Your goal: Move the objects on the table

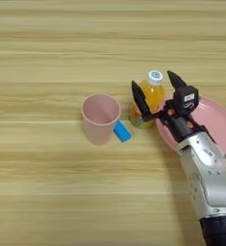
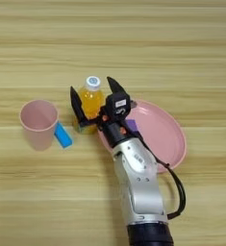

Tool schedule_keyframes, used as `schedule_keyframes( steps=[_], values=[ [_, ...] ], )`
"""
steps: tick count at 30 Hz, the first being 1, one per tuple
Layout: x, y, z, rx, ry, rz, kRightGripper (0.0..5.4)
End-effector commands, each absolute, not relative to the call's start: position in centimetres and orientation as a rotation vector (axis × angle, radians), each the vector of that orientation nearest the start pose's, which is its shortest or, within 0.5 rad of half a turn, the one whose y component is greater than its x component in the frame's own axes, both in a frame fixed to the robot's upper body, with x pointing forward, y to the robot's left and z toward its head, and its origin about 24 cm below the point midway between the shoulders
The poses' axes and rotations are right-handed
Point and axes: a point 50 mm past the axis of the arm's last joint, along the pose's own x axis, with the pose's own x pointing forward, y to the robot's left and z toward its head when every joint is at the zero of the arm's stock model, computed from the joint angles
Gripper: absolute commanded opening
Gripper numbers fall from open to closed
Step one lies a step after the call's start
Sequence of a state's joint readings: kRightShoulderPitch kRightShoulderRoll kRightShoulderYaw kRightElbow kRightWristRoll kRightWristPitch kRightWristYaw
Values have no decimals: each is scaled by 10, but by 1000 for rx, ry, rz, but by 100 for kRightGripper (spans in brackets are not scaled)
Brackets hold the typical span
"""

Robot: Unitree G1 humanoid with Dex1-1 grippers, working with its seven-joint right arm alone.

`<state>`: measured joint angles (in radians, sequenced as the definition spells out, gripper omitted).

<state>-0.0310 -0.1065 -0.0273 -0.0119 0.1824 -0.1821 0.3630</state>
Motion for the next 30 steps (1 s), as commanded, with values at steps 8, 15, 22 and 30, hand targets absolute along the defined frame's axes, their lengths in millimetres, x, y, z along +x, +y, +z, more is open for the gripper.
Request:
schedule_keyframes(
  steps=[8, 15, 22, 30],
  values=[
    [264, -154, 77, -2, -234, 351, 486],
    [265, -154, 77, -5, -234, 347, 414],
    [266, -154, 78, -2, -239, 344, 355],
    [266, -154, 84, 2, -267, 355, 355]
  ],
)
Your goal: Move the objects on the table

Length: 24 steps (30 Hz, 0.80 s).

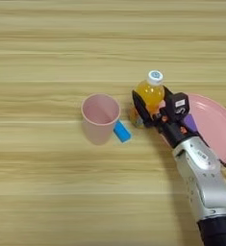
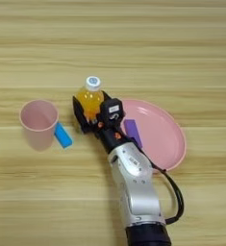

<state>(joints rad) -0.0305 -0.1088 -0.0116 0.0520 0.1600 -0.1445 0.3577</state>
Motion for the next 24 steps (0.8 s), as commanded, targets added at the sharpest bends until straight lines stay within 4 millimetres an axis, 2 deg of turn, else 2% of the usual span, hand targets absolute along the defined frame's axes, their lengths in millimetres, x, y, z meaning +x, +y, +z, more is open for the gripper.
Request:
schedule_keyframes(
  steps=[1, 18, 24],
  values=[
    [266, -155, 85, 1, -272, 357, 355],
    [253, -148, 115, 1, -488, 468, 355],
    [239, -143, 127, 12, -595, 566, 354]
  ],
)
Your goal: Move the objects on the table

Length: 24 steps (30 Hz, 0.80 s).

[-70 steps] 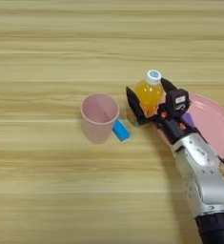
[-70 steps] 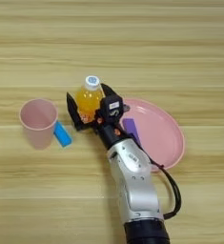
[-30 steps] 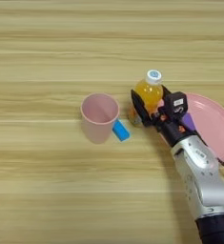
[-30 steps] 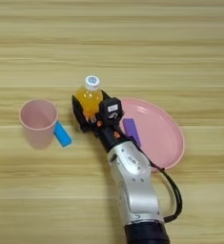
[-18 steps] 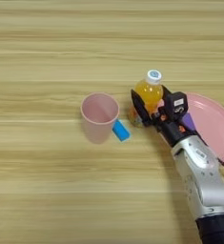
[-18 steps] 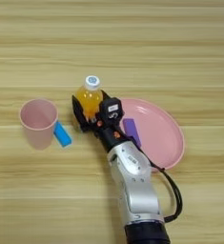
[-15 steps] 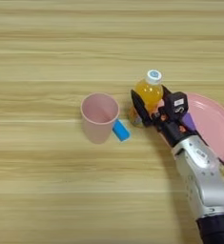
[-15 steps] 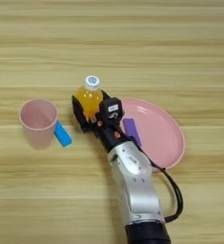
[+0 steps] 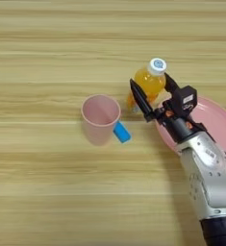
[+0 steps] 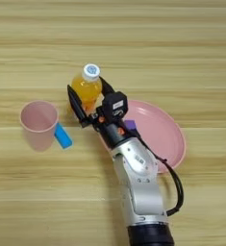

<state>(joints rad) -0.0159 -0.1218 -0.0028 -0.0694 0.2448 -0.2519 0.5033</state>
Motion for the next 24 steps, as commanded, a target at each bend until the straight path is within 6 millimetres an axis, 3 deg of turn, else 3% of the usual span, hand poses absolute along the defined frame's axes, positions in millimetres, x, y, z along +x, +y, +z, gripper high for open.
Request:
schedule_keyframes(
  steps=[1, 16, 24],
  values=[
    [237, -142, 129, 13, -613, 581, 354],
    [216, -140, 151, 14, -727, 766, 354],
    [197, -132, 155, 75, -678, 999, 354]
  ],
)
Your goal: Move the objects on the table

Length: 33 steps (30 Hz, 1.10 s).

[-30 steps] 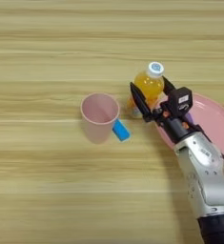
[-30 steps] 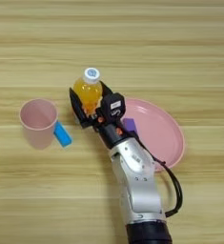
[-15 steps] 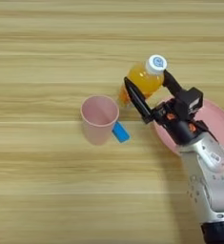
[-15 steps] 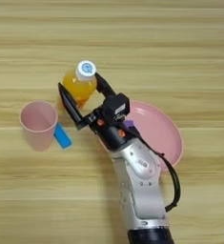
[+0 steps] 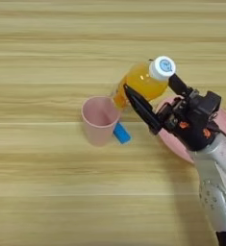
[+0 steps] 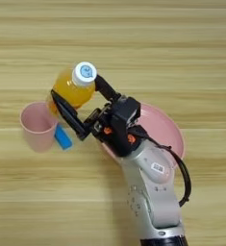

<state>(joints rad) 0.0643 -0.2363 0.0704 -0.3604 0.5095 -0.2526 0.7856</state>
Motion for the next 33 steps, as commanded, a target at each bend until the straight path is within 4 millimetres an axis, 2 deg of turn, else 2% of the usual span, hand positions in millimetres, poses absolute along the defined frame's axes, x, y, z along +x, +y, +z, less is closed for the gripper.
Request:
schedule_keyframes(
  steps=[1, 13, 21, 33],
  values=[
    [194, -131, 153, 69, -663, 1036, 354],
    [173, -119, 128, 44, -453, 1326, 354],
    [170, -117, 112, 2, -333, 1403, 354],
    [189, -105, 75, -25, -193, 1364, 354]
  ],
)
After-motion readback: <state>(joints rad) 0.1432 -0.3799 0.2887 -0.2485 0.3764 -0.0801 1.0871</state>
